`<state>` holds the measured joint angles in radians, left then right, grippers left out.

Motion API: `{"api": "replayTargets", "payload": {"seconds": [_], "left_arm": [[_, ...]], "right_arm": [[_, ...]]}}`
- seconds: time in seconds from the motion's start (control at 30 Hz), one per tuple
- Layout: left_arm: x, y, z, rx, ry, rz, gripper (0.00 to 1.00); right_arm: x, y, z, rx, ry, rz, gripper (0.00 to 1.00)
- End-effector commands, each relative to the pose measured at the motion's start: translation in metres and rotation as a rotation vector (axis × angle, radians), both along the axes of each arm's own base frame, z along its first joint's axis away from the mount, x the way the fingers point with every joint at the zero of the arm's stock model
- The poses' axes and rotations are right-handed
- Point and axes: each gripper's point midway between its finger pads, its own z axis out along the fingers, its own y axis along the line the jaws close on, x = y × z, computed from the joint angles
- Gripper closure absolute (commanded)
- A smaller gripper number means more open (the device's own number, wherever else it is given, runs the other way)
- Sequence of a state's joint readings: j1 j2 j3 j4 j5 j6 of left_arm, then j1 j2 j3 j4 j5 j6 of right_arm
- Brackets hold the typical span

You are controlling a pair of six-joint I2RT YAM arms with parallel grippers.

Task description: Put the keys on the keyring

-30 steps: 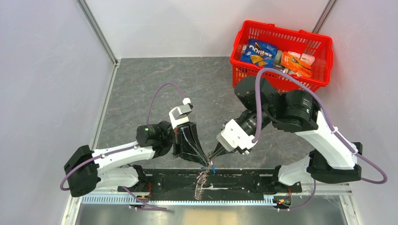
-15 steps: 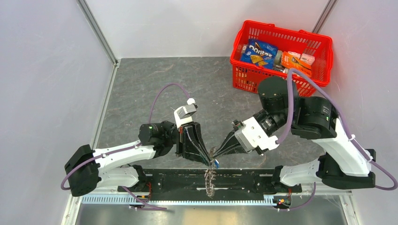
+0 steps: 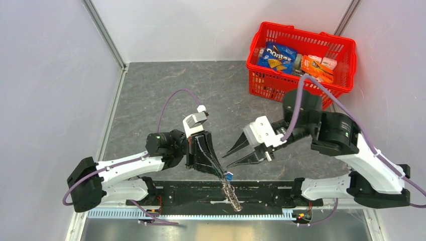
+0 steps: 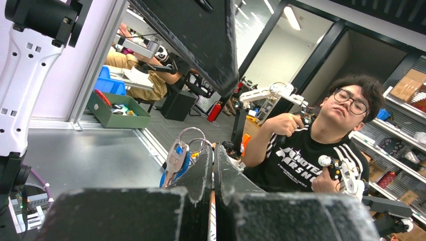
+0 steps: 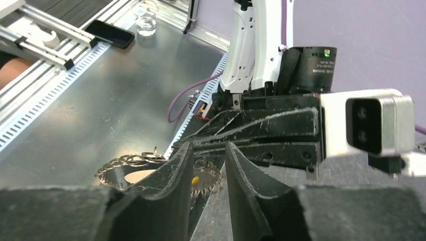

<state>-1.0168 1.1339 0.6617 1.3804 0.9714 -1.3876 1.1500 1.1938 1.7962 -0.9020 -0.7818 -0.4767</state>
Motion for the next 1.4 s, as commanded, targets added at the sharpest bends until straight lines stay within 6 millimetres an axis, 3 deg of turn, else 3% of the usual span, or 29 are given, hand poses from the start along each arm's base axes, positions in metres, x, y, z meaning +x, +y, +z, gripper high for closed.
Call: {"api": "replayTargets", "payload": {"seconds": [0.0,0.2,0.37,0.67,1.1,1.37], "left_arm": [[-0.005,0.010,0.016,-0.096,-0.052,0.030,0.98],[-0.006,0.014,0.021,-0.127,-0.059,0.046,0.98],[-0.005,0.016,0.023,-0.143,-0.060,0.060,0.98],[-0.003,0.018,0.029,-0.169,-0.058,0.103,0.98],[-0.004,0.022,0.028,-0.181,-0.072,0.139,0.98],[0.004,0.020,0.030,-0.175,-0.066,0.212,0.98]], "right_arm": [[-0.003,-0.015,0.036,0.138,0.112,-0.100,0.62],[-0.022,-0.035,0.041,0.190,0.255,-0.087,0.59],[-0.014,-0.024,0.022,0.112,0.367,-0.148,0.64],[-0.007,0.003,-0.006,0.038,0.571,-0.188,0.63],[-0.004,-0.034,0.006,0.156,0.631,-0.308,0.57],[-0.015,-0.026,-0.009,0.063,0.706,-0.247,0.57]]}}
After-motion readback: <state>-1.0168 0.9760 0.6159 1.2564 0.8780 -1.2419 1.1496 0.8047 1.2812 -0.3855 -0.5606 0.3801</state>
